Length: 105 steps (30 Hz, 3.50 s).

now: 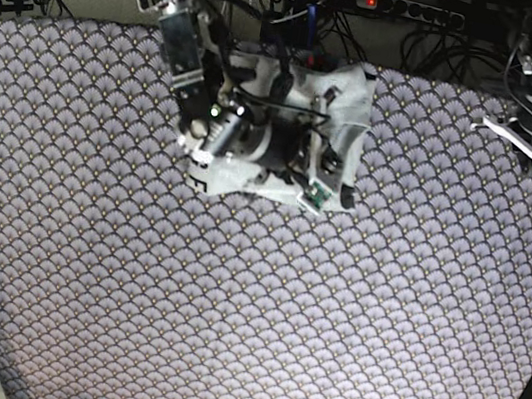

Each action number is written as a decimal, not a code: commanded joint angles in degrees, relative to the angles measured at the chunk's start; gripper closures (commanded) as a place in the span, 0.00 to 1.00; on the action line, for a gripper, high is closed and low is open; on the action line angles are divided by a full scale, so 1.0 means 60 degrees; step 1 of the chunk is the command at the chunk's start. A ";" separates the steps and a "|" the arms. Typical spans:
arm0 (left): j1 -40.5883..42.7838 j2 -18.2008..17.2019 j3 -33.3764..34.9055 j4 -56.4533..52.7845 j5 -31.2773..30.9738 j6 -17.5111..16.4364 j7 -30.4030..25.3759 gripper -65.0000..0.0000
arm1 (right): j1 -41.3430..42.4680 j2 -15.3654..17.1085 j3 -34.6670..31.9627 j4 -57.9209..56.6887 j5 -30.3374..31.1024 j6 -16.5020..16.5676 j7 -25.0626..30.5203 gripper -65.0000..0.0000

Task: Fold the T-shirt properly

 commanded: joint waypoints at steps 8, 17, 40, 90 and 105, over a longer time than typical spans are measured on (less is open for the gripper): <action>0.0327 -0.0083 -0.0068 0.0167 0.0130 0.0047 -0.0238 0.99 | 0.1361 -0.0122 -0.0014 -0.1827 0.0097 0.0028 0.0254 1.00; 0.0312 -0.0025 0.0035 0.0167 0.0130 0.0047 -0.0209 0.99 | 0.2225 -0.0093 -0.0834 -0.2487 0.0097 0.0028 0.0298 1.00; -0.1300 -0.0098 0.4826 0.0109 0.0130 0.0047 0.1652 0.99 | 0.0277 0.3131 0.2624 0.2964 0.0082 0.0028 -0.1915 1.00; -0.2604 0.0122 0.6804 -0.1386 0.0130 0.0061 0.2736 0.99 | -0.0383 0.3219 0.3561 0.2949 0.0082 0.0028 -0.1900 1.00; -0.4772 0.1309 0.6789 -0.3115 0.0101 0.0120 0.2780 0.99 | -0.0456 0.3189 0.3459 0.2290 0.0082 0.0028 -0.1886 1.00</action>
